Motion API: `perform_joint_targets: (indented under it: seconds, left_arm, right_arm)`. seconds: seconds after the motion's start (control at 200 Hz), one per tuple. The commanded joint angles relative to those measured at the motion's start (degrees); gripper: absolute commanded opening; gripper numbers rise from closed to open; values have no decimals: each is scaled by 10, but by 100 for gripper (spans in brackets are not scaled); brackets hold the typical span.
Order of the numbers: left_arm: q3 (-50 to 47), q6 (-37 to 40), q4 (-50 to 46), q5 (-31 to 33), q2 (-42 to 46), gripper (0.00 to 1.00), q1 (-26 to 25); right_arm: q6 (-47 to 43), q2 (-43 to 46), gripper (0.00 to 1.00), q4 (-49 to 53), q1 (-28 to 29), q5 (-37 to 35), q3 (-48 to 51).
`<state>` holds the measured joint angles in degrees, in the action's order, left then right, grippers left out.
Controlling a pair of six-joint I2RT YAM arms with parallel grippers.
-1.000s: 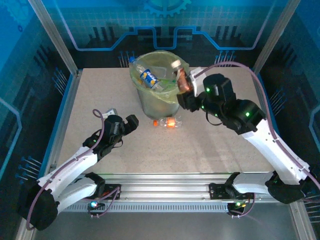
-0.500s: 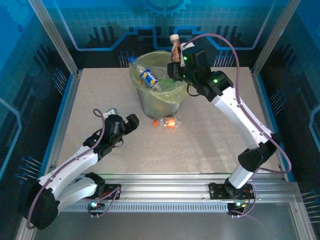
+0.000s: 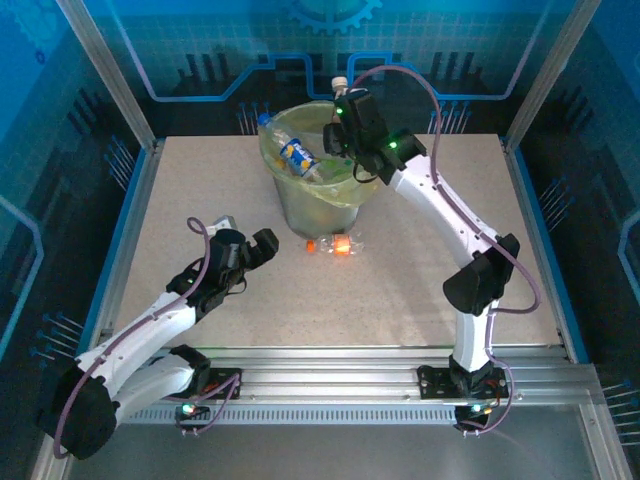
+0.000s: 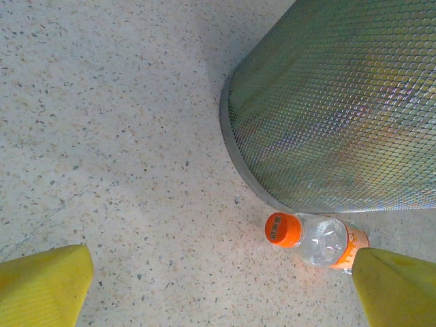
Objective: Put the plastic bottles in the bin
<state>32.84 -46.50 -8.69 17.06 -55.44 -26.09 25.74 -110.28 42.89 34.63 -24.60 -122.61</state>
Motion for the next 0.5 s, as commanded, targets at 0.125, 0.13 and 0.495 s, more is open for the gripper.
perform_joint_targets:
  seconds: [0.125,0.13,0.495]
  left_arm:
    - [-5,8,4,-5,-2,99,3]
    - [-5,8,4,-5,-2,99,3]
    - [-5,7,5,-4,-4,99,2]
  right_arm:
    - [24,-11,55,19,-6,-33,-9]
    - [24,-12,55,19,-6,-34,-9]
    - [20,-22,82,38,-3,-47,-23]
